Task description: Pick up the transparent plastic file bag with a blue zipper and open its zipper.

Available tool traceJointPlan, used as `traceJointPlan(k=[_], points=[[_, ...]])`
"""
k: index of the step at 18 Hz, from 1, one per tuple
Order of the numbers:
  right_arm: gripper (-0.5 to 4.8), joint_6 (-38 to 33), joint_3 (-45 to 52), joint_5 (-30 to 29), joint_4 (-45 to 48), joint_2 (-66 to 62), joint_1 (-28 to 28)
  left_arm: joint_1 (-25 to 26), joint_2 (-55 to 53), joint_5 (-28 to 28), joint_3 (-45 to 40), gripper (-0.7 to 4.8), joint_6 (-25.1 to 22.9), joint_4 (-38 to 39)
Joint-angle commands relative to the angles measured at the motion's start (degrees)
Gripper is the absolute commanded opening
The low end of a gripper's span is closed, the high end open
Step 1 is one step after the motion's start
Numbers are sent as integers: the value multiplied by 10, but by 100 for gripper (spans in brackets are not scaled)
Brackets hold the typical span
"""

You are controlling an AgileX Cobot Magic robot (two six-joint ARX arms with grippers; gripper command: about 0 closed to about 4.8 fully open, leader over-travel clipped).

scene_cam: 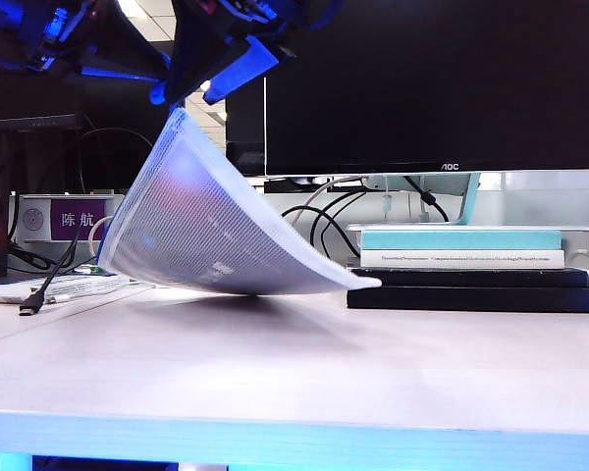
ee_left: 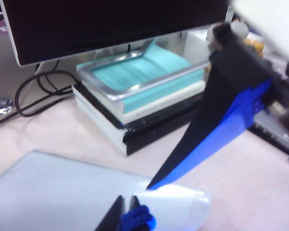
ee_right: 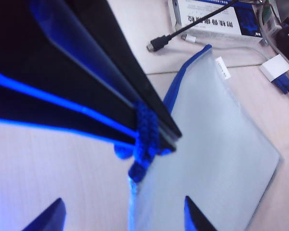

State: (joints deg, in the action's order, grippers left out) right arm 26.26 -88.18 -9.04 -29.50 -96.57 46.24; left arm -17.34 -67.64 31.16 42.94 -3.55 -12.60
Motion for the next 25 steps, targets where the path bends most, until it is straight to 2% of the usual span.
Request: traceJointPlan(k=[1, 4, 5, 6, 7, 8, 11, 13, 16, 20, 25], points=[[315, -6, -2, -3, 11, -3, 1, -1, 3, 25, 3, -6, 26, -38], [306, -6, -2, -1, 16, -9, 0, -1, 3, 51, 3, -6, 40, -49], [255, -6, -2, 0, 18, -11, -1, -1, 3, 51, 3, -6, 40, -45], [124, -5, -2, 0, 22, -12, -1, -1, 2, 54, 3, -6, 40, -42], [40, -5, -2, 0, 24, -12, -3, -1, 3, 66, 3, -6, 40, -42], [-7, -5, -2, 1, 24, -13, -8, -1, 3, 73, 3, -6, 41, -43], [-5, -5, -2, 19, 11, -16, -14, -1, 3, 71, 3, -6, 38, -32], [-5, -6, -2, 18, -6, -16, -19, -1, 3, 48, 3, -6, 18, -18], [-5, -5, -3, 19, -20, -7, -21, -1, 2, -13, 3, -6, -12, -6], [-5, -6, -3, 18, -25, 27, -20, -1, 1, -121, 3, -6, -40, 19], [-5, -6, -3, 19, -64, 91, -20, 0, -6, -222, 3, -6, -48, 27]])
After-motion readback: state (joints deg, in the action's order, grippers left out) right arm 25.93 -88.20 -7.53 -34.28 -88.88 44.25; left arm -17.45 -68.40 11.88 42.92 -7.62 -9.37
